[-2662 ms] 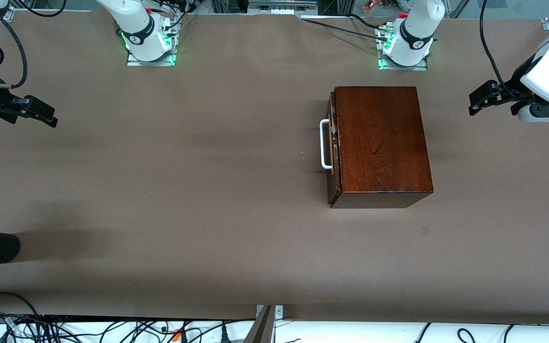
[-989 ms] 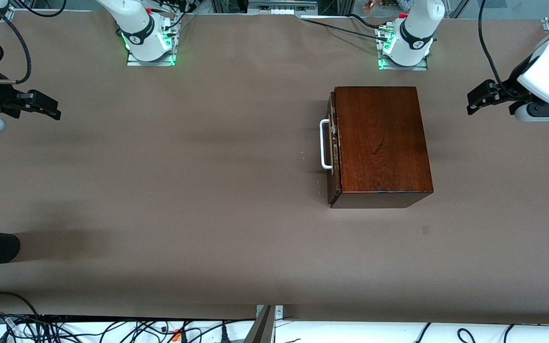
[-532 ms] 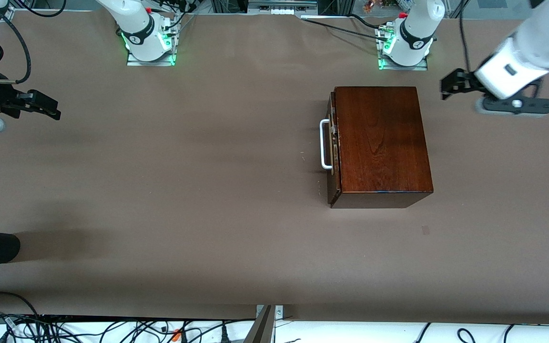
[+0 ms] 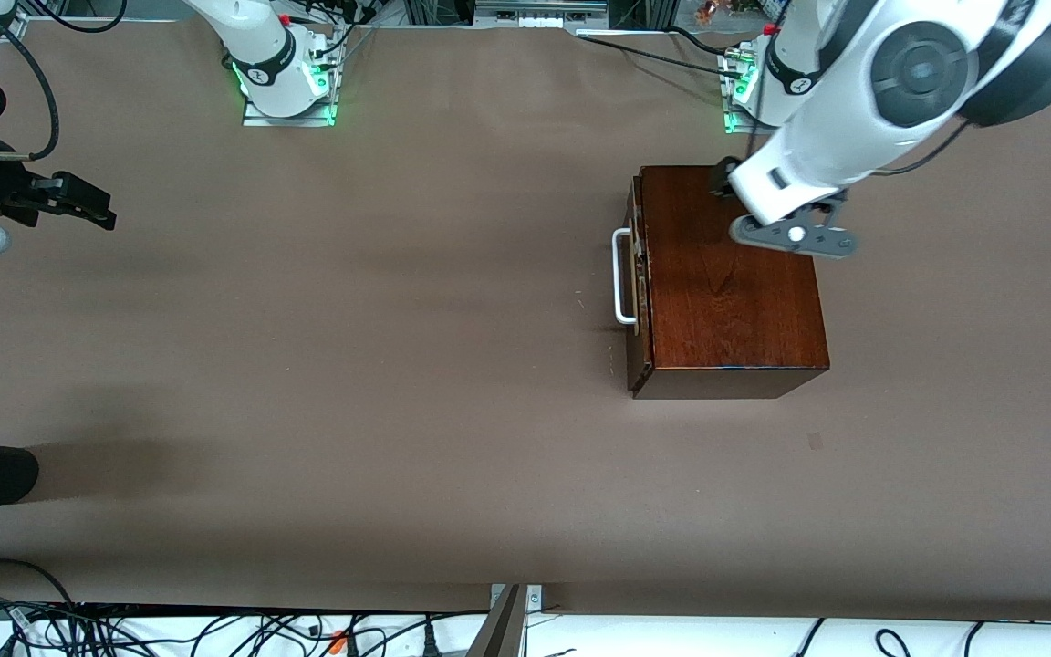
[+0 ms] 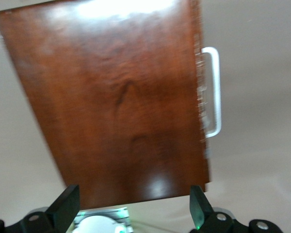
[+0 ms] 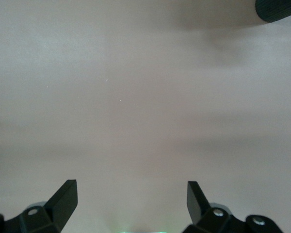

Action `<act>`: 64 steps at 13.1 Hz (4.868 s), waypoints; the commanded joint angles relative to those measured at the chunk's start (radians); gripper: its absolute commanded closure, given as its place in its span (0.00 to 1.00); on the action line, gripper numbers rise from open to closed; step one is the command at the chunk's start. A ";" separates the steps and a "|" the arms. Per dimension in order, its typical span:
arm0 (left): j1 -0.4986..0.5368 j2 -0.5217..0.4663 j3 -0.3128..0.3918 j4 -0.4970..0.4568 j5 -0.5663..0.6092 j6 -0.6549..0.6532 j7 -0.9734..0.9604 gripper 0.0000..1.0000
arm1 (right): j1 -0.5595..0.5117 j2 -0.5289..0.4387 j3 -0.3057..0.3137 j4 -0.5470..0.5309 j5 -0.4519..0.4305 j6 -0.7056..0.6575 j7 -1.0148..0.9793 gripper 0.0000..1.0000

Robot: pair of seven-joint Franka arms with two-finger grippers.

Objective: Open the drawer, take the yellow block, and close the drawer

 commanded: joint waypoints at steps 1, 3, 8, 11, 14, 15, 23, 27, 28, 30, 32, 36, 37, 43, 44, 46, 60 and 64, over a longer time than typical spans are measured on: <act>-0.099 0.105 -0.005 0.105 -0.005 0.047 -0.149 0.00 | -0.015 0.007 0.013 0.024 0.003 -0.008 -0.009 0.00; -0.160 0.143 -0.003 0.103 -0.002 0.131 -0.241 0.00 | -0.015 0.007 0.012 0.024 0.001 -0.008 -0.009 0.00; -0.312 0.252 -0.005 0.102 0.147 0.263 -0.441 0.00 | -0.015 0.007 0.013 0.024 0.003 -0.008 -0.009 0.00; -0.358 0.312 -0.003 0.097 0.234 0.326 -0.536 0.00 | -0.015 0.007 0.013 0.024 0.003 -0.008 -0.009 0.00; -0.377 0.347 -0.003 0.090 0.325 0.334 -0.551 0.00 | -0.015 0.007 0.013 0.024 0.003 -0.008 -0.009 0.00; -0.377 0.354 -0.003 0.082 0.346 0.335 -0.551 0.00 | -0.015 0.007 0.013 0.024 0.003 -0.008 -0.009 0.00; -0.366 0.375 0.004 0.037 0.402 0.360 -0.559 0.00 | -0.015 0.007 0.013 0.024 0.001 -0.008 -0.009 0.00; -0.371 0.374 0.003 0.002 0.435 0.360 -0.597 0.00 | -0.015 0.007 0.013 0.024 0.001 -0.008 -0.009 0.00; -0.371 0.375 0.003 -0.001 0.442 0.360 -0.597 0.00 | -0.015 0.007 0.013 0.024 0.001 -0.008 -0.009 0.00; -0.372 0.375 0.004 -0.019 0.443 0.360 -0.597 0.00 | -0.015 0.007 0.013 0.024 0.001 -0.008 -0.009 0.00; -0.372 0.371 0.004 -0.047 0.443 0.384 -0.600 0.00 | -0.015 0.007 0.013 0.024 0.001 -0.008 -0.009 0.00; -0.375 0.370 0.003 -0.070 0.445 0.411 -0.636 0.00 | -0.015 0.007 0.013 0.024 0.001 -0.008 -0.009 0.00; -0.375 0.372 0.003 -0.070 0.443 0.421 -0.637 0.00 | -0.015 0.007 0.013 0.024 0.001 -0.008 -0.009 0.00; -0.371 0.392 0.000 -0.073 0.442 0.484 -0.648 0.00 | -0.015 0.007 0.013 0.024 0.001 -0.008 -0.009 0.00; -0.374 0.395 0.000 -0.073 0.442 0.486 -0.651 0.00 | -0.015 0.007 0.013 0.024 0.001 -0.009 -0.009 0.00; -0.374 0.403 0.000 -0.073 0.442 0.487 -0.656 0.00 | -0.015 0.007 0.013 0.024 0.001 -0.009 -0.009 0.00; -0.412 0.438 -0.003 -0.041 0.373 0.656 -0.768 0.00 | -0.015 0.007 0.015 0.024 0.001 -0.012 -0.009 0.00; -0.424 0.449 -0.005 -0.006 0.351 0.658 -0.768 0.00 | -0.015 0.007 0.015 0.024 0.001 -0.014 -0.009 0.00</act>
